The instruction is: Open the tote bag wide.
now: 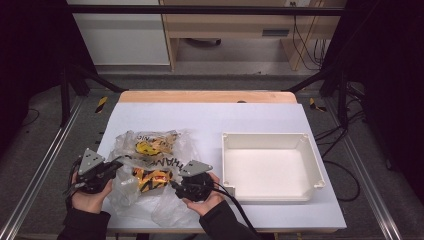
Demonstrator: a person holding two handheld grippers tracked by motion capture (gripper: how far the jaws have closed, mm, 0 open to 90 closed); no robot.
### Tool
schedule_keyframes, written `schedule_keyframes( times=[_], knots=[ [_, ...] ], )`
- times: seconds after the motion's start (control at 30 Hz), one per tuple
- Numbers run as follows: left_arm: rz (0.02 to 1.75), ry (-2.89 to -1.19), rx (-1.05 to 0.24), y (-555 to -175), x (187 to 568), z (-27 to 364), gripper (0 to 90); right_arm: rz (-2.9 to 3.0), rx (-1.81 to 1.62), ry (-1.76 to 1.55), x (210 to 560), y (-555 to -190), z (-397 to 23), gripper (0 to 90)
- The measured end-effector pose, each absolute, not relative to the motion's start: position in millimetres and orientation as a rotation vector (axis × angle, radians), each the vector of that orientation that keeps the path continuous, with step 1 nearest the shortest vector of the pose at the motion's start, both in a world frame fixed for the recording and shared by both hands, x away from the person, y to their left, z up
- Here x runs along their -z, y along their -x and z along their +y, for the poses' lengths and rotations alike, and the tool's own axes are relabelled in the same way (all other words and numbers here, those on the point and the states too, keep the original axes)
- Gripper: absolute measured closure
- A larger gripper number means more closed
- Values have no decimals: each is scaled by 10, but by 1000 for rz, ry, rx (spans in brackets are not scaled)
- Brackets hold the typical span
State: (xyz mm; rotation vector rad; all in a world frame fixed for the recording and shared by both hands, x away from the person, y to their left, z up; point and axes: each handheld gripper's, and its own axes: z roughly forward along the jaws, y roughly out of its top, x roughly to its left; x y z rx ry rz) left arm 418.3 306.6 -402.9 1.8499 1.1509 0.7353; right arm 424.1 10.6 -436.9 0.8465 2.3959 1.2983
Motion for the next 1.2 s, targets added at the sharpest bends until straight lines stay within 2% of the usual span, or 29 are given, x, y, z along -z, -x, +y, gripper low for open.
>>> schedule_keyframes(
  times=[0.1,0.13,0.17,0.67,0.93,1.2],
  knots=[
    [1150,-1848,-732,-4181,4029,3069,894,2427,-1269,-863,4387,-4258,48,845],
    [1152,-1848,-731,-4180,4031,3066,894,2421,-1259,-866,4382,-4259,26,891],
    [1148,-1852,-736,-4181,4031,3067,894,2408,-1249,-871,4375,-4261,4,900],
    [1155,-1896,-752,-4314,4096,2993,891,2198,-1244,-959,4142,-4481,-234,900],
    [1180,-1910,-793,-4495,4124,2990,890,2197,-1124,-989,4278,-4653,-61,900],
    [1217,-1896,-739,-4517,4184,3098,797,2216,-1034,-958,4326,-4660,106,900]
  ],
)
